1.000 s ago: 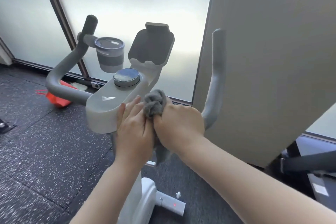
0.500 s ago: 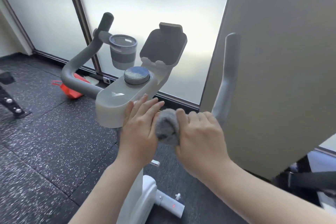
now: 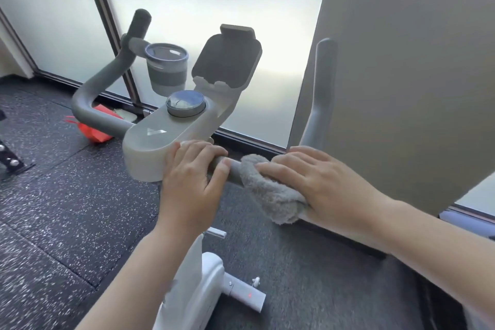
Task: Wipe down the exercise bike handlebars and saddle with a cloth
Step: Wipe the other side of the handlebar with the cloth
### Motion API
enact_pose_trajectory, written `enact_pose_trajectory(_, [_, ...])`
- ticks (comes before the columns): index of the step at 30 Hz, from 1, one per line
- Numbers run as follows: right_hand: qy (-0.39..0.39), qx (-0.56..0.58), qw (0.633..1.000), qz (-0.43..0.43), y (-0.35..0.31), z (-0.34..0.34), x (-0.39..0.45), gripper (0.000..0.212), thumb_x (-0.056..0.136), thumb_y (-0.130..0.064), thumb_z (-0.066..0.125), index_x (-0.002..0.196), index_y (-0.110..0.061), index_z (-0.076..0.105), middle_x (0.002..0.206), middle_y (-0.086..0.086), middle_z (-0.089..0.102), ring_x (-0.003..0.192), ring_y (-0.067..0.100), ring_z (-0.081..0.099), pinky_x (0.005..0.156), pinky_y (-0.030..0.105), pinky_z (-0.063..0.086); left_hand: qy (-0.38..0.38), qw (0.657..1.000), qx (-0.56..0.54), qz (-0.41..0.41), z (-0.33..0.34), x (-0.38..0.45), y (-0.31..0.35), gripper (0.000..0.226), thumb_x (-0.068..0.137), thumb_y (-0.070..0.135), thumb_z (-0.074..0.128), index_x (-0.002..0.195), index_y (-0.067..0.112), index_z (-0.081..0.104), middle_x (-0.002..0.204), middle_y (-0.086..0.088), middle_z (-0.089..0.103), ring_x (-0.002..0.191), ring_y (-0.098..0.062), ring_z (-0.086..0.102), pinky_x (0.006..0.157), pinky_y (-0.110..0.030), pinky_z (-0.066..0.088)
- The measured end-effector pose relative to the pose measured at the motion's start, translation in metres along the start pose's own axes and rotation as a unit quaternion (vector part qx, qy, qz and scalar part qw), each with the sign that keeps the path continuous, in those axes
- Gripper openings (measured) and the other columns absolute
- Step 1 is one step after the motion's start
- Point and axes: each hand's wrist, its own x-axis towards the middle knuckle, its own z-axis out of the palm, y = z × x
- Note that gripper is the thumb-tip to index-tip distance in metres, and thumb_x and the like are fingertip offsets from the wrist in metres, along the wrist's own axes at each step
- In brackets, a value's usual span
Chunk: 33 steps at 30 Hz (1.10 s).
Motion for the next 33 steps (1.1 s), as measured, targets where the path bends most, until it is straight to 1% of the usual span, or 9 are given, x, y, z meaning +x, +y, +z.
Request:
enact_pose_trajectory(6, [0.012,-0.126,0.961,0.247,-0.076,0.029,0.055,0.040,0.078,-0.013,0.034,0.105,-0.002,0.061,0.071,0.014,0.058,0.059,0.029,0.055,0.070,0.042,0.049,-0.006,1.000,-0.016,0.019,-0.001,0.001,-0.007,0.038,0.086,0.035,0.036,0.100,0.019,0.069,0.105,0.005,0.064,0.110,-0.020,0.052,0.105,-0.041,0.028])
enact_pose_trajectory(11, [-0.045,0.056,0.977,0.202,-0.054,0.011,0.100,0.029,0.094,-0.022,0.048,0.119,-0.010,0.038,0.098,0.008,0.066,0.088,0.032,0.063,0.059,0.034,0.033,0.009,0.994,-0.105,-0.018,-0.007,0.009,-0.015,0.040,0.084,0.029,0.036,0.102,0.018,0.069,0.107,0.006,0.064,0.111,-0.018,0.056,0.102,-0.038,0.036])
enact_pose_trajectory(16, [0.027,-0.037,0.984,0.169,-0.054,0.018,0.056,0.050,0.065,-0.028,0.078,0.108,-0.010,0.060,0.069,0.001,0.058,0.054,0.023,0.059,0.051,0.029,0.032,-0.006,0.998,-0.066,0.011,-0.007,0.004,-0.011,0.039,0.088,0.028,0.036,0.105,0.017,0.069,0.107,0.009,0.064,0.112,-0.011,0.053,0.106,-0.041,0.033])
enact_pose_trajectory(18, [0.047,-0.020,0.994,0.098,-0.031,0.016,0.034,0.051,0.071,-0.024,0.070,0.119,-0.012,0.058,0.077,-0.002,0.060,0.066,0.021,0.062,0.070,0.034,0.047,-0.008,0.998,-0.065,0.009,-0.009,0.005,-0.011,0.040,0.090,0.035,0.035,0.104,0.019,0.069,0.106,0.015,0.062,0.112,-0.005,0.051,0.108,-0.040,0.032])
enact_pose_trajectory(20, [-0.011,0.008,0.999,0.039,-0.006,0.001,0.017,0.055,0.079,-0.028,0.065,0.131,-0.022,0.047,0.095,-0.009,0.063,0.090,0.013,0.062,0.099,0.035,0.041,-0.011,0.997,-0.075,0.006,-0.011,0.005,-0.010,0.043,0.090,0.038,0.034,0.106,0.020,0.070,0.109,0.016,0.063,0.116,-0.003,0.050,0.110,-0.038,0.031])
enact_pose_trajectory(22, [-0.057,0.002,0.998,0.035,0.000,-0.007,0.011,0.056,0.079,-0.032,0.066,0.130,-0.025,0.044,0.100,-0.012,0.064,0.096,0.010,0.061,0.105,0.034,0.036,-0.015,0.996,-0.088,-0.005,-0.012,0.004,-0.010,0.048,0.091,0.039,0.030,0.109,0.021,0.070,0.115,0.016,0.064,0.122,-0.003,0.049,0.113,-0.031,0.025])
enact_pose_trajectory(26, [-0.044,-0.109,0.986,0.120,-0.040,0.012,0.044,0.045,0.045,-0.014,0.075,0.087,-0.005,0.061,0.060,0.007,0.058,0.046,0.025,0.056,0.054,0.030,0.040,-0.032,0.993,-0.112,-0.036,-0.013,0.006,-0.011,0.057,0.090,0.046,0.023,0.115,0.023,0.069,0.123,0.018,0.060,0.128,0.004,0.042,0.114,-0.023,0.018])
enact_pose_trajectory(28, [0.023,-0.086,0.980,0.178,-0.064,0.012,0.072,0.036,0.032,-0.003,0.069,0.067,0.003,0.061,0.047,0.016,0.050,0.032,0.023,0.048,0.046,0.029,0.040,-0.034,0.993,-0.111,-0.037,-0.013,0.007,-0.011,0.059,0.090,0.046,0.021,0.118,0.021,0.067,0.124,0.018,0.058,0.128,0.005,0.041,0.114,-0.023,0.018])
enact_pose_trajectory(33, [-0.011,-0.006,0.979,0.204,-0.072,0.015,0.107,0.029,0.085,-0.025,0.058,0.109,-0.011,0.050,0.092,0.005,0.066,0.083,0.026,0.067,0.061,0.030,0.029,0.029,0.990,-0.137,-0.019,-0.009,0.004,-0.007,0.042,0.091,0.030,0.028,0.097,0.022,0.069,0.106,0.017,0.064,0.110,0.002,0.050,0.105,-0.025,0.030])
